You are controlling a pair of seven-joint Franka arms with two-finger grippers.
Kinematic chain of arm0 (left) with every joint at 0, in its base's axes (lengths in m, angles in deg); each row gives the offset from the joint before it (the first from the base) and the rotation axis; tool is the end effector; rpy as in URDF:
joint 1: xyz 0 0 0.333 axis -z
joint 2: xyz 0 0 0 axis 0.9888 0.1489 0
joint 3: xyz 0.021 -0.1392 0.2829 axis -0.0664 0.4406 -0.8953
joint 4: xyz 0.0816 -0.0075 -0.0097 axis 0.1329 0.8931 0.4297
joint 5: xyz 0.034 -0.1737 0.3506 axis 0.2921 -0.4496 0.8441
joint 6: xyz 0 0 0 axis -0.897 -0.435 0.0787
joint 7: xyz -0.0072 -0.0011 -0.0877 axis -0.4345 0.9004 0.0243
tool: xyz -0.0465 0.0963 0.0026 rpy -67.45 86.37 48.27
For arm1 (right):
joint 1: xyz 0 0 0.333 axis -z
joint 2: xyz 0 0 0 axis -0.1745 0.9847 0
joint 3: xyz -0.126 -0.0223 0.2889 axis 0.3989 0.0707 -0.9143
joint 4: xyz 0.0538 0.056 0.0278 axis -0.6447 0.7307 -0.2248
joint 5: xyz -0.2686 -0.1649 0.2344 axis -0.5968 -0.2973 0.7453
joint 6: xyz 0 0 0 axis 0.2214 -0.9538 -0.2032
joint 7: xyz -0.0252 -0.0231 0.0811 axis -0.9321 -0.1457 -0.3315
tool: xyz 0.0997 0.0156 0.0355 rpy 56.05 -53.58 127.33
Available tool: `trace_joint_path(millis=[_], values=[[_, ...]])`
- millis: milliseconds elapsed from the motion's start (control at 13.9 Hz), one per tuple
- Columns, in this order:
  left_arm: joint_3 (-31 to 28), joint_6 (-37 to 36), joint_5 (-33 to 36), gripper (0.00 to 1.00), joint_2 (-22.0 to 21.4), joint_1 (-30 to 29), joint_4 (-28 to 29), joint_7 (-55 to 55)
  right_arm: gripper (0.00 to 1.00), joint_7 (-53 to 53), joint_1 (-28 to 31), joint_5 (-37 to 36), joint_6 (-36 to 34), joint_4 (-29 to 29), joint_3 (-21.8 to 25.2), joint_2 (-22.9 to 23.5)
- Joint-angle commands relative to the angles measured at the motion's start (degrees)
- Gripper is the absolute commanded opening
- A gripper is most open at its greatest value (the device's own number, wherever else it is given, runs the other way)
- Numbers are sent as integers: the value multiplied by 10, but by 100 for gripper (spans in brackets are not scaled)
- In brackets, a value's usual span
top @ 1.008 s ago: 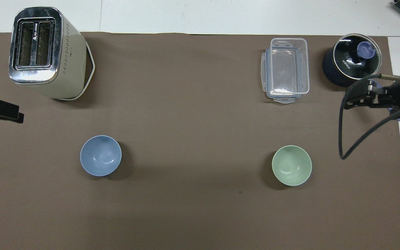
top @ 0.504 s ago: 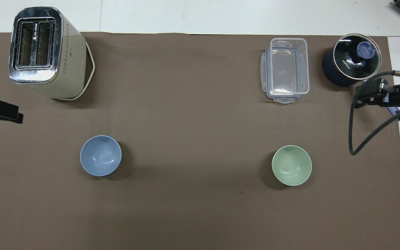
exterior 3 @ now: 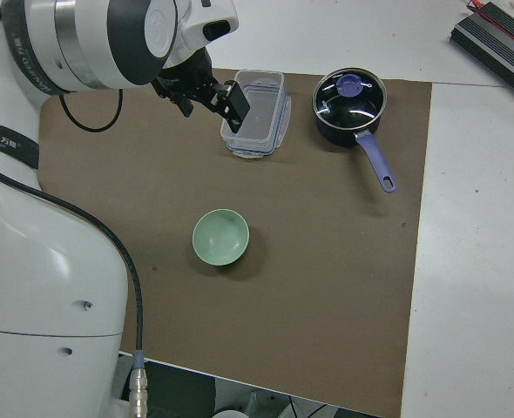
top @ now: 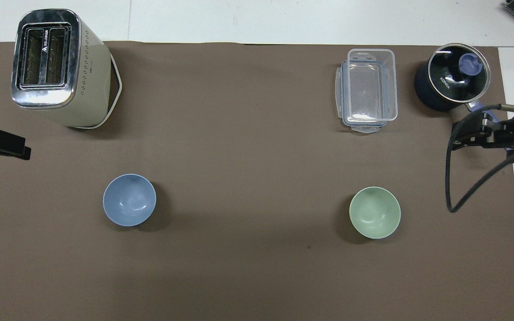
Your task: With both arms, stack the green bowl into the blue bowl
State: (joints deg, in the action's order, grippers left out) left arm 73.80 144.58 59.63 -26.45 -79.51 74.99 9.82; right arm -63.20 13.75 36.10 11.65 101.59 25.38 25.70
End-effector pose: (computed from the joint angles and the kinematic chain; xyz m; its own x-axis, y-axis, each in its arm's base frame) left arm 0.5461 -0.0142 0.6316 0.9972 -0.0554 -0.0505 -0.0536 -0.9978 0.0381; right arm 0.5464 0.0398 0.6610 0.9658 -0.2568 -0.0348 -0.2557 -0.9662 0.0322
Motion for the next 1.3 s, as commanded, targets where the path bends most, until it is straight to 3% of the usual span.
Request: trace_joint_path(millis=[0, 288, 576, 1223], values=[[3, -2, 12, 100, -16, -3, 27, 8, 100, 17, 8, 27, 6, 37, -1, -29], [3, 11, 12, 100, -23, -3, 60, 8, 100, 18, 8, 28, 6, 36, -1, -29], [3, 75, 12, 100, -57, 1, 147, 8, 100, 90, 7, 36, 4, 31, -3, -30], [6, 187, 12, 100, -72, 12, 284, -2, 100, 93, 20, 36, 6, 31, 0, -29]])
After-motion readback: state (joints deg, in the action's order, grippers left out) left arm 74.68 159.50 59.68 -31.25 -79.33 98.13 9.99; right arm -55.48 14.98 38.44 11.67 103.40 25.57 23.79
